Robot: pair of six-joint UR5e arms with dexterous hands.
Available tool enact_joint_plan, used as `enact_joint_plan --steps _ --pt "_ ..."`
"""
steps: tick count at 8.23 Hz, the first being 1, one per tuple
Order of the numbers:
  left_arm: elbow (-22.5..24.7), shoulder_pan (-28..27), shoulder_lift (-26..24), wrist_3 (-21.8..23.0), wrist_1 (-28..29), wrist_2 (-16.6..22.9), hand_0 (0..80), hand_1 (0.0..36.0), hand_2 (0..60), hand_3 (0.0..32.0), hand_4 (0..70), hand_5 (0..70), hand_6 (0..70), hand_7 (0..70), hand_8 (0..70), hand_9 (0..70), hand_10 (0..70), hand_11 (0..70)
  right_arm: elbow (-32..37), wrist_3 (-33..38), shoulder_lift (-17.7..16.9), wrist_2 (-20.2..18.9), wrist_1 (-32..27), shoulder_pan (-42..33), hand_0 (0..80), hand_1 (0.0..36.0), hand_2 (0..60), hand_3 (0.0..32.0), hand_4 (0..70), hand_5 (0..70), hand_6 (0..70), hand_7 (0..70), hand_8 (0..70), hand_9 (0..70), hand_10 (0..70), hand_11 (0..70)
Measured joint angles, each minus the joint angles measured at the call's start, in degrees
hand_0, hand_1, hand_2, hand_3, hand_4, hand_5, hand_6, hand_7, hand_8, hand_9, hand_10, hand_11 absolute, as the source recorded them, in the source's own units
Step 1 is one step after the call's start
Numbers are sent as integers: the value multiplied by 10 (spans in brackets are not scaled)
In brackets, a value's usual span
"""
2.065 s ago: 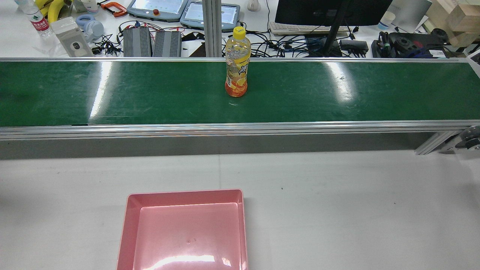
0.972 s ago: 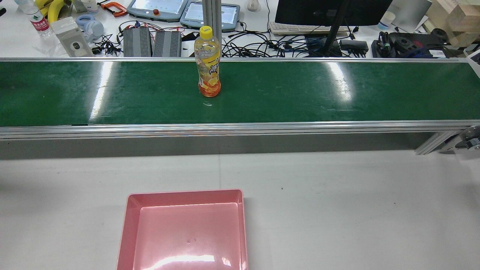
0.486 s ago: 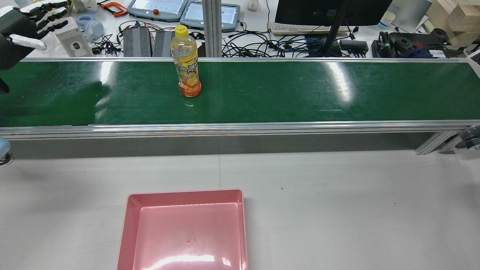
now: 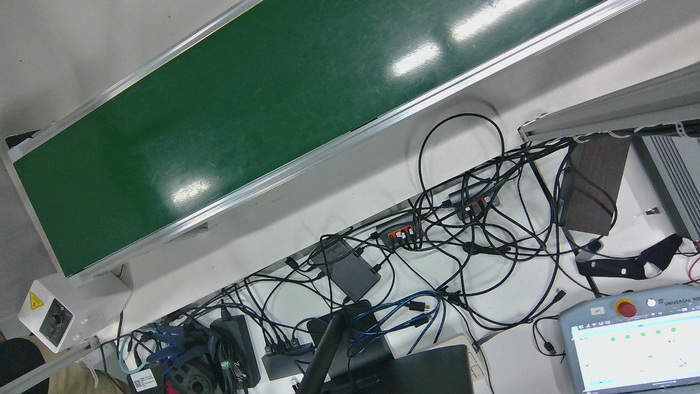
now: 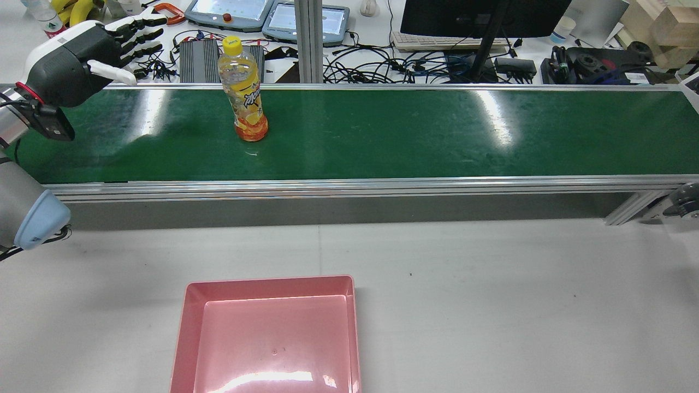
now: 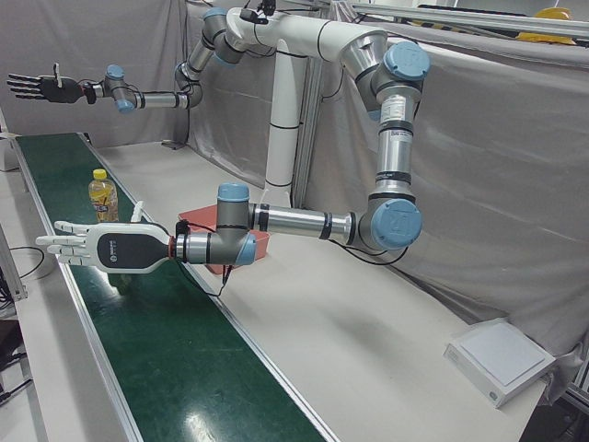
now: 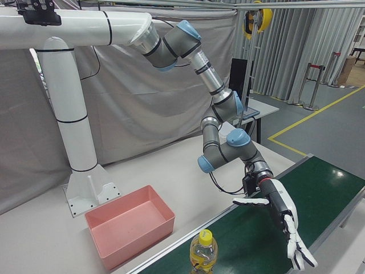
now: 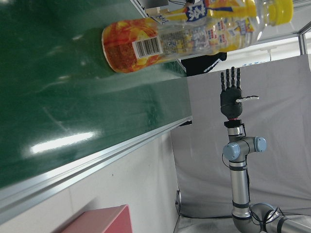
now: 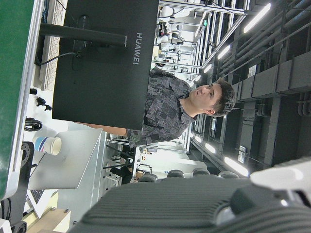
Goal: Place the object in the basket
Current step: 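Move the left hand over the conveyor toward the approaching bottle, then close the left hand fingers around the bottle's upper body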
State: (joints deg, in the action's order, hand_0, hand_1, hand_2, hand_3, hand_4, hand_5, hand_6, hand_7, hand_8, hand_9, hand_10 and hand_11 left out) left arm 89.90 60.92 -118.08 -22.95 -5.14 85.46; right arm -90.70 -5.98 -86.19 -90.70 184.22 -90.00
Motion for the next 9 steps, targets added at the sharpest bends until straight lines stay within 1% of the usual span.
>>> enact_joint_plan --steps 4,9 --pt "-28 -21 -28 -5 11 0 477 76 0 0 151 161 0 0 63 113 87 135 0 0 0 0 0 0 0 0 0 0 0 0 0 0 0 0 0 0" --pt "-34 -28 -32 -4 20 0 481 80 0 0 166 188 0 0 74 127 94 146 0 0 0 0 0 0 0 0 0 0 0 0 0 0 0 0 0 0"
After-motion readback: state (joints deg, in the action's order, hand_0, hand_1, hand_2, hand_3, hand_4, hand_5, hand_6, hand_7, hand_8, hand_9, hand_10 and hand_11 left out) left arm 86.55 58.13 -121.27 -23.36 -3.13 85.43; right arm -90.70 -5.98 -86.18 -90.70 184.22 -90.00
